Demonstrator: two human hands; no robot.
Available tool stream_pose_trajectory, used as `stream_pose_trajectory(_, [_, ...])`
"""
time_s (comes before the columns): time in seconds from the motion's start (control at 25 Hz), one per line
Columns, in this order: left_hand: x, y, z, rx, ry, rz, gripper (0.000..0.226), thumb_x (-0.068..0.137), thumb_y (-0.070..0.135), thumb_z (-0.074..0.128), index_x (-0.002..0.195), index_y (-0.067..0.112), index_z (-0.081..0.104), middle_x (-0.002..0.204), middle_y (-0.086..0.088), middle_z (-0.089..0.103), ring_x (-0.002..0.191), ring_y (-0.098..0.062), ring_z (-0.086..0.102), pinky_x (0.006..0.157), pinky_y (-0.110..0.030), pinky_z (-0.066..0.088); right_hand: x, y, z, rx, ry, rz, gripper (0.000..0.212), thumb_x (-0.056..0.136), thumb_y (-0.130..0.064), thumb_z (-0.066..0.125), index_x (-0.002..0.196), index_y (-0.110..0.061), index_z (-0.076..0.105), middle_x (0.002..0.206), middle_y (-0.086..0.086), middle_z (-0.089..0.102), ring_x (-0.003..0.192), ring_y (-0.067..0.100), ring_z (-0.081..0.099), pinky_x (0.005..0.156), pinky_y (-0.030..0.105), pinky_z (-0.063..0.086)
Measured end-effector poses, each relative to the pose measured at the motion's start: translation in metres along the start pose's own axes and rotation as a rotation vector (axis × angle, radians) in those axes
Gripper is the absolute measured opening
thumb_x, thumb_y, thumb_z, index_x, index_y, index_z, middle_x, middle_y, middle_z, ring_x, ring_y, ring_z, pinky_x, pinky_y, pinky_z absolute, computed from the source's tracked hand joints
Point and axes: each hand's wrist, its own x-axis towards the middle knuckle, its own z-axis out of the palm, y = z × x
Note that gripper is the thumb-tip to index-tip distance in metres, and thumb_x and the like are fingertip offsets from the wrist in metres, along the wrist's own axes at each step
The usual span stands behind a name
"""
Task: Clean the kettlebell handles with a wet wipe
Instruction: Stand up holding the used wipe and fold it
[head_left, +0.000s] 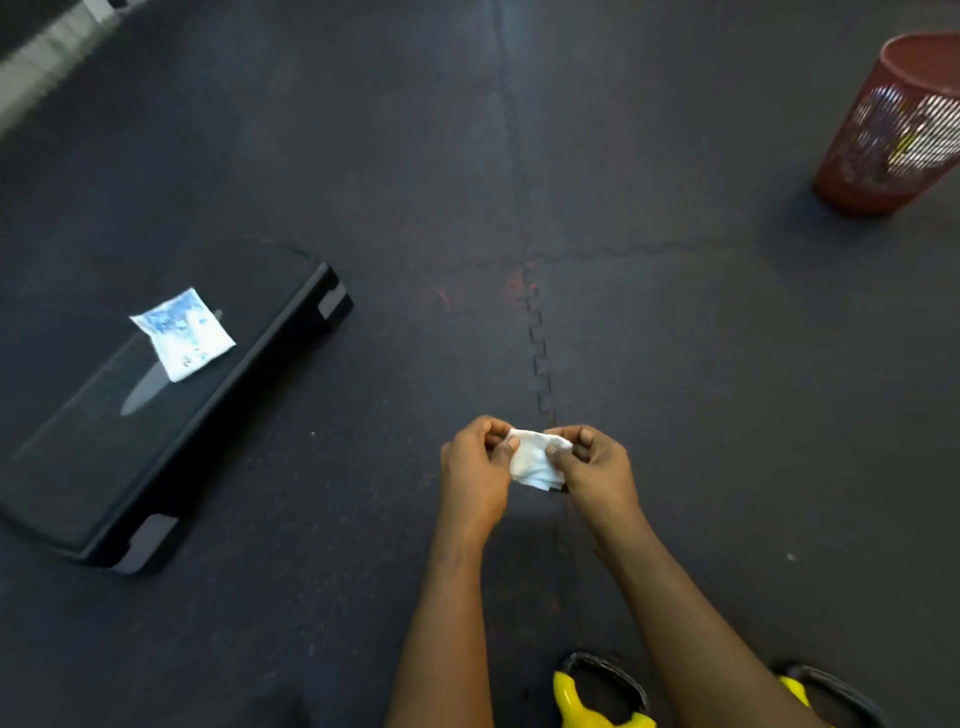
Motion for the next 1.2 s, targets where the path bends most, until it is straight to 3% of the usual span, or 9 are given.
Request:
stream_pose_trajectory(0.08, [-0.014,0.061,-0.041,0.014,-0.028,-0.001,0.006,0.087,0.010,0.065,0.087,0.015,0.068,0.075,0.001,0.069,0.067,-0.007,0.062,0.060,-0.016,0.048,-0.026,-0.069,-0.007,-0.008,-0.025,0.007,0.014,0.087,0.002,0.059,0.091,-0.007,0.069,0.084,0.011,0.074,0.081,0.028,0.072,0.069,0.039,0.059])
stream_pose_trajectory(0.4, [-0.086,0.329,-0.208,0.121,-0.057,0.116,0.008,0.087,0.008,0.062,0.087,0.015,0.067,0.076,0.002,0.068,0.069,-0.008,0.062,0.059,-0.006,0.041,-0.148,-0.365,-0.028,-0.049,-0.104,-0.055,0.017,0.083,0.005,0.058,0.089,-0.006,0.069,0.085,0.015,0.074,0.077,0.023,0.069,0.072,0.043,0.057])
stream_pose_trajectory(0.6, [-0.129,0.446,-0.278,0.137,-0.030,0.181,0.008,0.087,0.009,0.062,0.086,0.016,0.065,0.076,0.003,0.067,0.070,-0.012,0.063,0.059,-0.007,0.040,-0.210,-0.500,-0.043,-0.056,-0.122,-0.111,0.019,0.083,0.005,0.057,0.090,-0.007,0.070,0.086,0.014,0.074,0.079,0.023,0.070,0.074,0.042,0.057])
stream_pose_trajectory(0.92, [-0.122,0.516,-0.338,0.117,0.009,0.251,0.008,0.088,0.008,0.060,0.092,0.013,0.064,0.080,0.000,0.067,0.071,-0.012,0.060,0.058,-0.005,0.038,-0.224,-0.596,-0.024,-0.079,-0.122,-0.198,0.021,0.082,0.001,0.056,0.086,-0.013,0.070,0.084,0.007,0.074,0.079,0.021,0.070,0.072,0.040,0.058])
stream_pose_trajectory(1.2, [-0.019,0.533,-0.344,0.105,-0.166,0.353,0.006,0.091,0.009,0.058,0.092,0.013,0.063,0.083,-0.002,0.067,0.070,-0.008,0.058,0.057,-0.006,0.039,-0.166,-0.630,0.003,-0.089,0.059,-0.182,0.025,0.079,0.004,0.052,0.081,-0.013,0.070,0.080,0.006,0.074,0.077,0.023,0.071,0.069,0.040,0.058])
